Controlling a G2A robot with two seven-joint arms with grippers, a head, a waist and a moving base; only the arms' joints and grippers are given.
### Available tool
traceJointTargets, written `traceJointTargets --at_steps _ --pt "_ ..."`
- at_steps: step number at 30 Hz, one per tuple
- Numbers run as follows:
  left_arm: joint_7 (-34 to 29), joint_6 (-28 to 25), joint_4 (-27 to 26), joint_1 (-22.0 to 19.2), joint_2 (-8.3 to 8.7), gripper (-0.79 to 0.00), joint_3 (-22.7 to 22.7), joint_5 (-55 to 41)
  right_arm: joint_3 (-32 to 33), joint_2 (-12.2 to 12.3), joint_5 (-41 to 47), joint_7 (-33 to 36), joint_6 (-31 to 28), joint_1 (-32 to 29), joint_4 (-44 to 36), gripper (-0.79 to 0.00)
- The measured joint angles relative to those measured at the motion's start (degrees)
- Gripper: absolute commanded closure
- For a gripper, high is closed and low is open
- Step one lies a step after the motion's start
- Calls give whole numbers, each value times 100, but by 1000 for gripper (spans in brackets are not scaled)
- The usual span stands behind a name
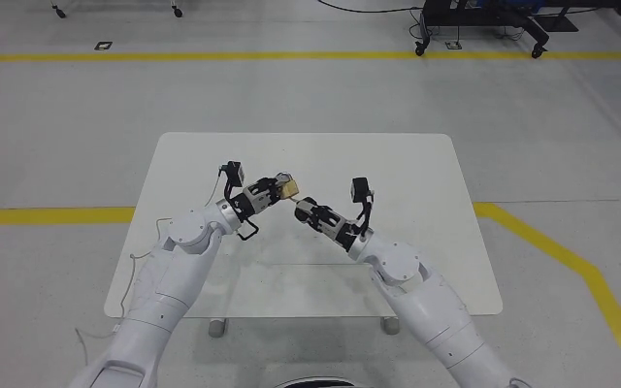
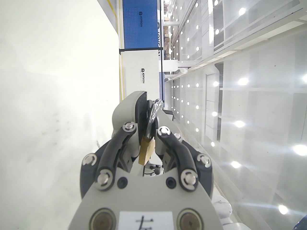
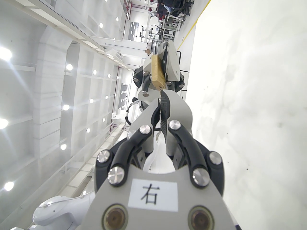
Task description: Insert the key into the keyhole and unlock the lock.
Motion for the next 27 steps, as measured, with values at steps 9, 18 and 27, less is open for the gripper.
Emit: traceJointTargets --at_steps 9,18,27 --pt "85 18 1 17 -3 0 -66 -127 -23 -14 -20 -124 -30 -9 0 0" --pt "314 -90 -30 60 -14 0 -174 -345 68 -8 242 -7 -458 -115 -30 0" --pt "355 -33 -101 127 -26 0 -164 -454 71 -6 277 38 -477 -119 -28 0"
